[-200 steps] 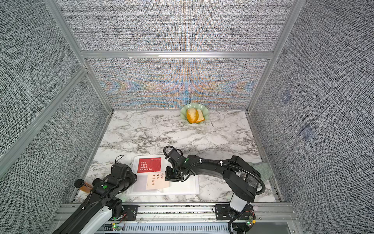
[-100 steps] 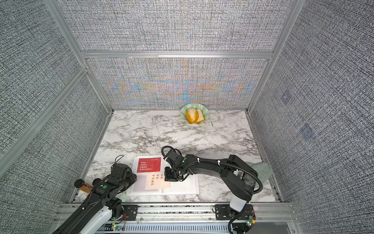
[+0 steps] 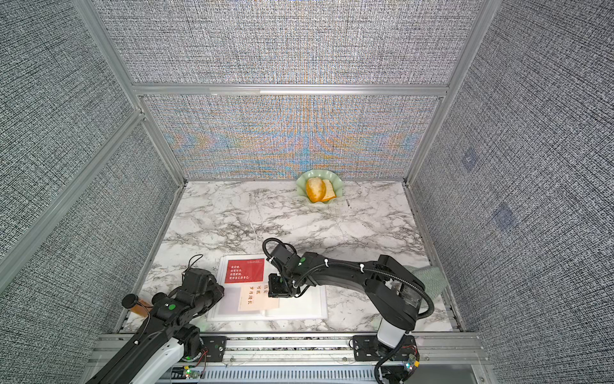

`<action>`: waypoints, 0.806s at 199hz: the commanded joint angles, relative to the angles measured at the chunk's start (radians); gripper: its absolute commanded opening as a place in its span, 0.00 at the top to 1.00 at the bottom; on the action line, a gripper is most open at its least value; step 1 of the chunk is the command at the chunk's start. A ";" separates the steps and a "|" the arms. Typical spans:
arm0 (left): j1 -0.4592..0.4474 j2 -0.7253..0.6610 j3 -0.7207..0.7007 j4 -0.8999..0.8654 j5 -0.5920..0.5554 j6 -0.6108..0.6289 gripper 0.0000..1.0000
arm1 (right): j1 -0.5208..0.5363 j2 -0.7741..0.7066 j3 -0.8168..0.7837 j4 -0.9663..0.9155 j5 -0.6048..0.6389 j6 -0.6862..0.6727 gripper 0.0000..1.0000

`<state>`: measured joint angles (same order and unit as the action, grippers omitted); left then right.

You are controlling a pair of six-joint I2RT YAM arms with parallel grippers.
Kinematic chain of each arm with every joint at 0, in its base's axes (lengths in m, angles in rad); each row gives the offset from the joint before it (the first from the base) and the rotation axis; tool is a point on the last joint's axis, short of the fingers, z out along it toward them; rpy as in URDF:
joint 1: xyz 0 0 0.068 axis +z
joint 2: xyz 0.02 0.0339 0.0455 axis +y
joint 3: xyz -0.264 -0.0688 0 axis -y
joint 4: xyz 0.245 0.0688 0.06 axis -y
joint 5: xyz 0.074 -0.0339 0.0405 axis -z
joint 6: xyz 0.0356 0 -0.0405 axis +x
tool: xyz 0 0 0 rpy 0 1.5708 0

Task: Place the photos into the photo albums
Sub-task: Insert the photo into the photo album.

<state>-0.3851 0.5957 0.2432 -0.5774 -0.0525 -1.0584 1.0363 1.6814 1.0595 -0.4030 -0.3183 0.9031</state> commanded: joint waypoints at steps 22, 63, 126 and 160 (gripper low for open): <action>-0.002 0.000 0.004 -0.010 -0.012 -0.001 0.67 | -0.011 -0.011 -0.029 -0.032 0.037 0.000 0.65; -0.003 -0.003 0.004 -0.012 -0.011 -0.002 0.67 | -0.012 0.043 0.004 0.001 0.018 -0.001 0.65; -0.004 -0.009 0.002 -0.013 -0.016 -0.006 0.67 | -0.001 0.106 0.087 0.003 -0.008 -0.016 0.65; -0.004 -0.008 0.003 -0.015 -0.017 -0.005 0.67 | 0.012 0.149 0.128 0.004 -0.029 -0.022 0.65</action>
<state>-0.3901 0.5861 0.2432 -0.5774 -0.0528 -1.0584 1.0401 1.8076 1.1618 -0.4015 -0.3271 0.8913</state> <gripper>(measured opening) 0.327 0.348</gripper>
